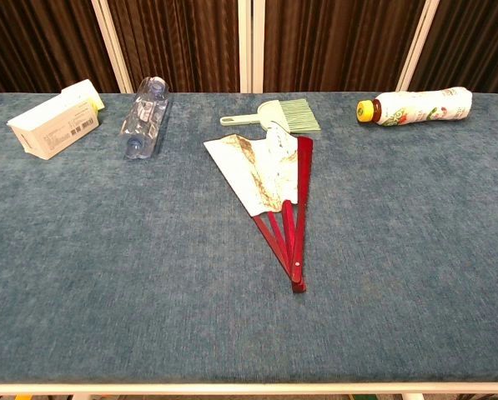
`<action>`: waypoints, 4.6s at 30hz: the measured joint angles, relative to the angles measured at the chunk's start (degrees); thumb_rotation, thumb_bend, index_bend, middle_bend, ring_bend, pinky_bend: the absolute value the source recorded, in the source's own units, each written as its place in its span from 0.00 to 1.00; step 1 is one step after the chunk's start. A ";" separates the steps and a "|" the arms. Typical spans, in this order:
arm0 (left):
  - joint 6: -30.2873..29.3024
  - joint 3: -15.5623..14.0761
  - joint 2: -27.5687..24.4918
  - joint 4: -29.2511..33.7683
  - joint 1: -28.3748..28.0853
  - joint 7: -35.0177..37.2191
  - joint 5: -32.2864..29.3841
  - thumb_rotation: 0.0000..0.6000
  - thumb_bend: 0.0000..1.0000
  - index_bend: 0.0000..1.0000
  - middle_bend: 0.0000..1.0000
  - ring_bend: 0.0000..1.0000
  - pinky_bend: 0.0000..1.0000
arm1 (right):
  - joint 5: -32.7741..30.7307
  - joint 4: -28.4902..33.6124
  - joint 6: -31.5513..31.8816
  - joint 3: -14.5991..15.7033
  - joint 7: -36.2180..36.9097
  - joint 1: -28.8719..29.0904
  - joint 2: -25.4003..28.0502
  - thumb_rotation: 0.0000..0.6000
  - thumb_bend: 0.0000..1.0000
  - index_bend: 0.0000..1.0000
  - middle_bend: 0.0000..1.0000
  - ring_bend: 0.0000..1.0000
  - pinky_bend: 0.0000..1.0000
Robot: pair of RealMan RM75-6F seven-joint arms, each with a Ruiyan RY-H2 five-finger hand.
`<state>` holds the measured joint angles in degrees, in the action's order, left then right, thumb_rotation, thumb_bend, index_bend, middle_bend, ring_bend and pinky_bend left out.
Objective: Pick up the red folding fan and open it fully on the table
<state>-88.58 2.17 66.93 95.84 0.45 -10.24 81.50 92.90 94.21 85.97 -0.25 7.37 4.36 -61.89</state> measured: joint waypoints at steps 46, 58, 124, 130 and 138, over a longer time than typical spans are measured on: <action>0.80 1.21 1.31 -2.18 -0.57 0.42 -1.68 1.00 0.00 0.15 0.09 0.00 0.02 | -6.95 -22.30 -36.35 -10.21 -5.09 34.75 -29.56 1.00 0.05 0.29 0.25 0.00 0.00; 1.27 1.26 1.32 -2.39 -0.58 1.52 -2.09 1.00 0.00 0.15 0.09 0.00 0.02 | -6.09 -43.88 -33.29 -9.44 -4.77 40.03 -45.75 1.00 0.07 0.39 0.30 0.02 0.00; 27.37 13.40 12.50 1.40 -29.16 45.14 -7.14 1.00 0.00 0.33 0.30 0.16 0.25 | -11.46 -3.80 -26.55 -14.03 -9.27 57.09 -16.33 1.00 0.87 0.81 0.61 0.32 0.10; 28.19 15.14 16.42 1.10 -31.11 41.67 -12.15 1.00 0.00 0.34 0.31 0.17 0.27 | -17.77 -2.75 -27.20 -16.67 -17.28 57.92 -20.07 1.00 0.87 0.80 0.61 0.32 0.08; 26.30 17.77 21.62 -0.12 -32.53 38.08 -17.23 1.00 0.00 0.42 0.40 0.25 0.34 | -23.31 -3.44 -25.42 -18.80 -26.50 58.81 -25.59 1.00 0.87 0.79 0.61 0.33 0.07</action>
<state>-62.28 19.94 88.55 95.72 -32.08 27.85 64.27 69.59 90.77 60.55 -19.05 -19.12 63.17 -87.48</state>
